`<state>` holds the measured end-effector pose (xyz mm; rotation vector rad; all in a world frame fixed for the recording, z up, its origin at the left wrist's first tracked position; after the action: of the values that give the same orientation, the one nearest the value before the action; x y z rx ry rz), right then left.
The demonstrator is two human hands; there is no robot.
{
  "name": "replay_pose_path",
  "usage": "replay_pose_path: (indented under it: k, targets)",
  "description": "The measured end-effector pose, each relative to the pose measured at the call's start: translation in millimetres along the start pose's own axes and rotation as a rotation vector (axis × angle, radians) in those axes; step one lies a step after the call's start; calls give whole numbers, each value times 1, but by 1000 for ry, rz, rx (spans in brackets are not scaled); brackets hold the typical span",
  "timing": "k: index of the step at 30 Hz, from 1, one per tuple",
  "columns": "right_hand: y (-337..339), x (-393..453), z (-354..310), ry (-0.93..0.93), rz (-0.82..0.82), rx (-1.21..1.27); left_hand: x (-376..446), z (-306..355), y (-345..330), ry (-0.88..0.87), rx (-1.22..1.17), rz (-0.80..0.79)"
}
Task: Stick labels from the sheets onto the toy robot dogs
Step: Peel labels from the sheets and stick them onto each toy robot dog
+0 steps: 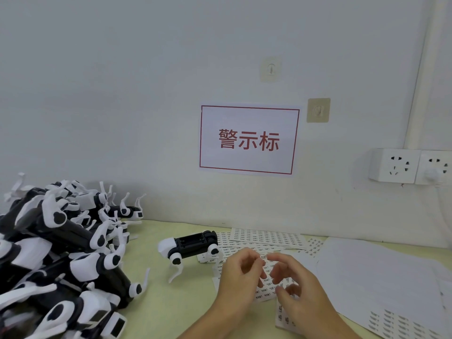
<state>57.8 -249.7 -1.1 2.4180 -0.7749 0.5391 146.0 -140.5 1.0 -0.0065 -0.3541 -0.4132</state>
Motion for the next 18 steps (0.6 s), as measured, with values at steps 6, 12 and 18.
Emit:
replay_pose_path:
  k: [6, 12, 18]
  targets:
    - [0, 1, 6, -66, 25, -30, 0, -1, -1, -17, 24, 11]
    - [9, 4, 12, -111, 128, -45, 0, -1, -3, -29, 69, -21]
    - [11, 6, 10, -96, 160, -47, -3, 3, -10, -108, 137, -98]
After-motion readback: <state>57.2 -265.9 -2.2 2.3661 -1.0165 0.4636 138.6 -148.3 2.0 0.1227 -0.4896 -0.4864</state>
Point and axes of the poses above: each hand's wrist, its own x-axis towards the middle knuckle, its own y-axis out of the back of the hand, z = x × y, the point moved 7 cm from there along x, towards the middle knuckle, and after that the axes turned 6 degrees about z, right-handed, at the moved point
